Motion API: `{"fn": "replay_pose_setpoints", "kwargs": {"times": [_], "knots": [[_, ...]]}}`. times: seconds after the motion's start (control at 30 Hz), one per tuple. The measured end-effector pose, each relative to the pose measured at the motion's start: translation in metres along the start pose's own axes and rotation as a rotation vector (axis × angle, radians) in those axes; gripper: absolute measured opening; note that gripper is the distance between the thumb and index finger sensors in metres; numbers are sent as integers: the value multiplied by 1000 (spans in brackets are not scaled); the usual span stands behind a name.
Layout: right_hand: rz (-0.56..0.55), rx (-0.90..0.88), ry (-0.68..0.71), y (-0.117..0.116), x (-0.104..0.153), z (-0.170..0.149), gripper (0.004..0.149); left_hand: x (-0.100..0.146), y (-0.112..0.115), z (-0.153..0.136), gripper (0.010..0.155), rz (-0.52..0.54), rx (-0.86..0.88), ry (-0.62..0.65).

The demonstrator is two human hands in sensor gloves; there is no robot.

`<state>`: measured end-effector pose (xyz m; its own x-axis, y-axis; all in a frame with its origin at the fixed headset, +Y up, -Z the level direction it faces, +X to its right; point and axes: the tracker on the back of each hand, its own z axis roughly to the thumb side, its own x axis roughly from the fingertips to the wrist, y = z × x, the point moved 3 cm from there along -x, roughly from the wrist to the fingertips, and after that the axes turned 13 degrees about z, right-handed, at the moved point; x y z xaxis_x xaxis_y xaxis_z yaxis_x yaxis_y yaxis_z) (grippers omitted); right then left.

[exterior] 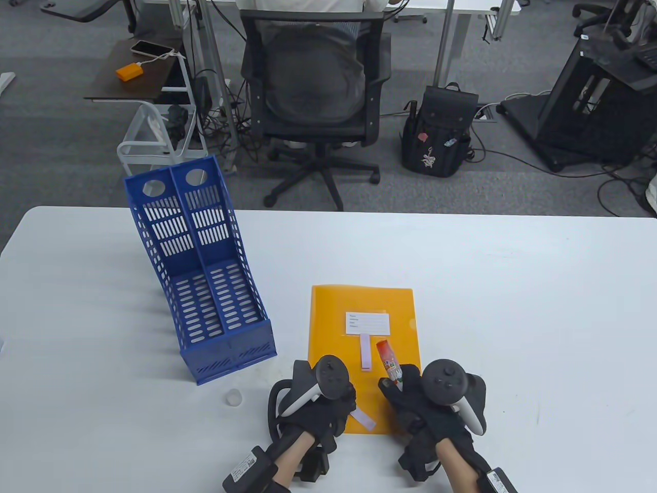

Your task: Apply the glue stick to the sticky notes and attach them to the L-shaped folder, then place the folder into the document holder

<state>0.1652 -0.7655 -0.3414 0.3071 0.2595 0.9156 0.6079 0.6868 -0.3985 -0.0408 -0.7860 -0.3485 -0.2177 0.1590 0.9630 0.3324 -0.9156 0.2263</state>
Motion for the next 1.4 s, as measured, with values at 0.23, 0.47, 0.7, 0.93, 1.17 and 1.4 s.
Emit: {"fn": "replay_pose_setpoints", "kwargs": {"times": [0.23,0.47,0.7,0.93,1.17,1.4], "knots": [[1,30,-6,-1,-1,0,59,-4,-6,-3,38,-28,82,-11],[1,63,-8,-3,0,2,59,-11,-10,-6,39,-71,109,-26],[-20,25,-17,0,-1,-3,59,-6,-40,13,39,79,62,82],[-33,-30,-17,3,0,-9,59,-25,-69,19,39,194,-41,48],[-31,-30,-14,3,0,-10,59,-52,-69,3,42,222,-52,-55],[-29,-36,-12,3,0,-10,59,-65,-61,-1,45,271,-86,-135]]}}
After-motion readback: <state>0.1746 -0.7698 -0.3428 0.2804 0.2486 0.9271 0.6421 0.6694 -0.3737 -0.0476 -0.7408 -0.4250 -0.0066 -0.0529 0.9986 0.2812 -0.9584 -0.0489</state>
